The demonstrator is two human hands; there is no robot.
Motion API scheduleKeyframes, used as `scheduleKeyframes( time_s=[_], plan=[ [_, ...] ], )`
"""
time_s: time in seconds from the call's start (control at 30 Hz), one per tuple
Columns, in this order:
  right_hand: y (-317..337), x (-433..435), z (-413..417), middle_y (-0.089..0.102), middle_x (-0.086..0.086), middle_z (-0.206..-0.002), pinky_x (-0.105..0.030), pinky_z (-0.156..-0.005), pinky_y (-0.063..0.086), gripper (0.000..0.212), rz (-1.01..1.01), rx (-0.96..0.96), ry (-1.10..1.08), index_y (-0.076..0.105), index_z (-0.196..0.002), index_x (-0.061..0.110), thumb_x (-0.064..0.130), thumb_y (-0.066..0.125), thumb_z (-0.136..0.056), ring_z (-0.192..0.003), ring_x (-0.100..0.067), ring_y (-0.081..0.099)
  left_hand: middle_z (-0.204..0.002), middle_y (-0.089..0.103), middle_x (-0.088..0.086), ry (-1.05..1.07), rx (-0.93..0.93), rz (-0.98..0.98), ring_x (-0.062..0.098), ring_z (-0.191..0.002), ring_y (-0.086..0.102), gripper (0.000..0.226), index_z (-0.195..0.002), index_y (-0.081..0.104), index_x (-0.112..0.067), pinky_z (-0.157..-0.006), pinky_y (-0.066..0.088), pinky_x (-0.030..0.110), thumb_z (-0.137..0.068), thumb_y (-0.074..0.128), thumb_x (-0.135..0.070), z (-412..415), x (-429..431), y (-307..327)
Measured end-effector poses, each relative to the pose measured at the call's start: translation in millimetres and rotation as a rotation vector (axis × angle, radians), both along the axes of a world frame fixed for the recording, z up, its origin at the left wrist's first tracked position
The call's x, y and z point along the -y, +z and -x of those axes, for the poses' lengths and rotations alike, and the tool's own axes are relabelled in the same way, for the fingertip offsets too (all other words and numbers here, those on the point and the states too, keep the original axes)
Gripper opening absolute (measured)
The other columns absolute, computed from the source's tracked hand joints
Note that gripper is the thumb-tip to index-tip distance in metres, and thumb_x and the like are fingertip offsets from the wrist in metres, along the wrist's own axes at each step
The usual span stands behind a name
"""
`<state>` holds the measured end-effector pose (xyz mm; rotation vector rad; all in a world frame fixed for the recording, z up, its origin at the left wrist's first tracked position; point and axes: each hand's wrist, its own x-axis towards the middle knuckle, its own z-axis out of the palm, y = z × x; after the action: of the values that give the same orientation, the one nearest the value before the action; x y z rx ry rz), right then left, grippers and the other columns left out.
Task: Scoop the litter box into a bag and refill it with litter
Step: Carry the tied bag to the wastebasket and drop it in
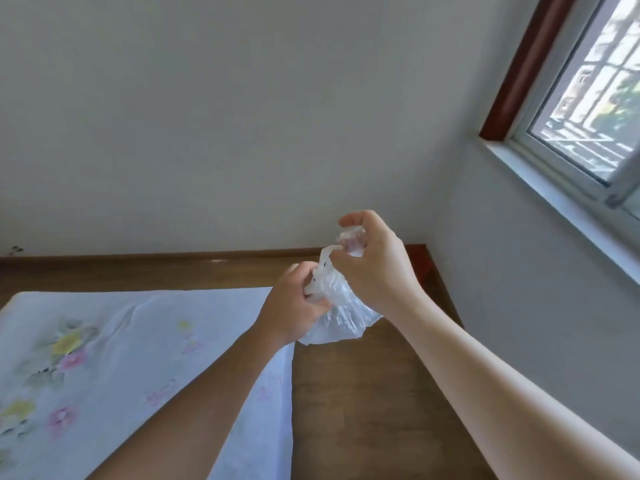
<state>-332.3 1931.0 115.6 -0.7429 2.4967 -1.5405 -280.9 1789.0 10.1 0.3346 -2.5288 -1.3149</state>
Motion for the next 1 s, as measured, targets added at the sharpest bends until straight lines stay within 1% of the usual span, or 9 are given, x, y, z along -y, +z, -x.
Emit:
scheduleKeyframes(
  time_s=[0.27, 0.47, 0.53, 0.6, 0.67, 0.73, 0.87, 0.93, 1.0],
  plan=[
    [-22, -26, 129, 0.064, 0.013, -0.092, -0.002, -0.057, 0.04, 0.033, 0.001, 0.017, -0.193, 0.054, -0.113, 0.035, 0.018, 0.062, -0.086, -0.085, 0.006, 0.058, -0.081, 0.052, -0.016, -0.178, 0.038, 0.021, 0.0, -0.069, 0.05, 0.043, -0.072, 0.046, -0.045, -0.06, 0.034, 0.018, -0.071, 0.076, -0.015, 150, -17, -21],
    [-29, -37, 231, 0.064, 0.013, -0.089, -0.005, -0.058, 0.041, 0.033, 0.021, 0.047, -0.236, 0.056, -0.112, 0.035, 0.019, 0.064, -0.084, -0.081, 0.009, 0.058, -0.085, 0.052, -0.016, -0.229, 0.063, 0.017, 0.001, -0.069, 0.052, 0.04, -0.072, 0.048, -0.049, -0.06, 0.035, 0.016, -0.073, 0.072, -0.017, 256, -27, -21],
    [-27, -40, 263, 0.063, 0.012, -0.089, -0.008, -0.059, 0.041, 0.033, 0.027, 0.057, -0.238, 0.057, -0.112, 0.033, 0.017, 0.065, -0.083, -0.081, 0.005, 0.058, -0.091, 0.054, -0.016, -0.235, 0.08, 0.007, 0.004, -0.075, 0.055, 0.033, -0.081, 0.052, -0.048, -0.064, 0.043, 0.024, -0.073, 0.069, -0.021, 289, -27, -20],
    [-24, -43, 294, 0.063, 0.011, -0.09, -0.015, -0.062, 0.043, 0.034, 0.028, 0.06, -0.251, 0.058, -0.112, 0.031, 0.015, 0.066, -0.083, -0.081, 0.001, 0.059, -0.098, 0.056, -0.016, -0.237, 0.101, 0.003, 0.008, -0.082, 0.058, 0.028, -0.094, 0.056, -0.041, -0.069, 0.052, 0.032, -0.074, 0.067, -0.024, 321, -27, -20],
    [-20, -45, 325, 0.065, 0.011, -0.092, -0.014, -0.061, 0.043, 0.035, 0.017, 0.062, -0.264, 0.058, -0.113, 0.031, 0.015, 0.067, -0.083, -0.082, 0.001, 0.06, -0.101, 0.056, -0.015, -0.242, 0.107, 0.016, 0.01, -0.085, 0.059, 0.03, -0.102, 0.056, -0.036, -0.072, 0.055, 0.035, -0.075, 0.066, -0.027, 353, -27, -20],
    [-18, -47, 357, 0.065, 0.012, -0.092, -0.013, -0.061, 0.044, 0.035, 0.013, 0.066, -0.282, 0.058, -0.112, 0.031, 0.015, 0.067, -0.082, -0.082, 0.001, 0.061, -0.102, 0.055, -0.013, -0.257, 0.094, 0.02, 0.011, -0.086, 0.059, 0.031, -0.104, 0.057, -0.034, -0.073, 0.056, 0.038, -0.075, 0.065, -0.03, 387, -27, -20],
    [-21, -42, 424, 0.063, 0.012, -0.091, -0.023, -0.062, 0.051, 0.035, 0.011, 0.064, -0.347, 0.058, -0.111, 0.031, 0.016, 0.067, -0.082, -0.082, -0.004, 0.062, -0.101, 0.055, -0.013, -0.305, 0.103, -0.013, 0.013, -0.087, 0.06, 0.03, -0.105, 0.056, -0.035, -0.074, 0.058, 0.042, -0.075, 0.062, -0.031, 460, -24, -24],
    [-26, -38, 459, 0.062, 0.013, -0.089, -0.023, -0.06, 0.05, 0.034, 0.004, 0.064, -0.377, 0.058, -0.11, 0.031, 0.015, 0.067, -0.082, -0.08, -0.004, 0.061, -0.1, 0.055, -0.013, -0.336, 0.11, -0.015, 0.013, -0.086, 0.06, 0.03, -0.104, 0.055, -0.036, -0.074, 0.059, 0.043, -0.075, 0.061, -0.031, 501, -20, -30],
    [-33, -31, 501, 0.062, 0.014, -0.089, -0.018, -0.058, 0.047, 0.033, -0.007, 0.061, -0.419, 0.058, -0.11, 0.031, 0.015, 0.066, -0.082, -0.079, -0.002, 0.06, -0.1, 0.054, -0.015, -0.373, 0.116, -0.012, 0.013, -0.086, 0.06, 0.03, -0.104, 0.055, -0.037, -0.073, 0.058, 0.042, -0.074, 0.061, -0.032, 549, -14, -41]
  ],
)
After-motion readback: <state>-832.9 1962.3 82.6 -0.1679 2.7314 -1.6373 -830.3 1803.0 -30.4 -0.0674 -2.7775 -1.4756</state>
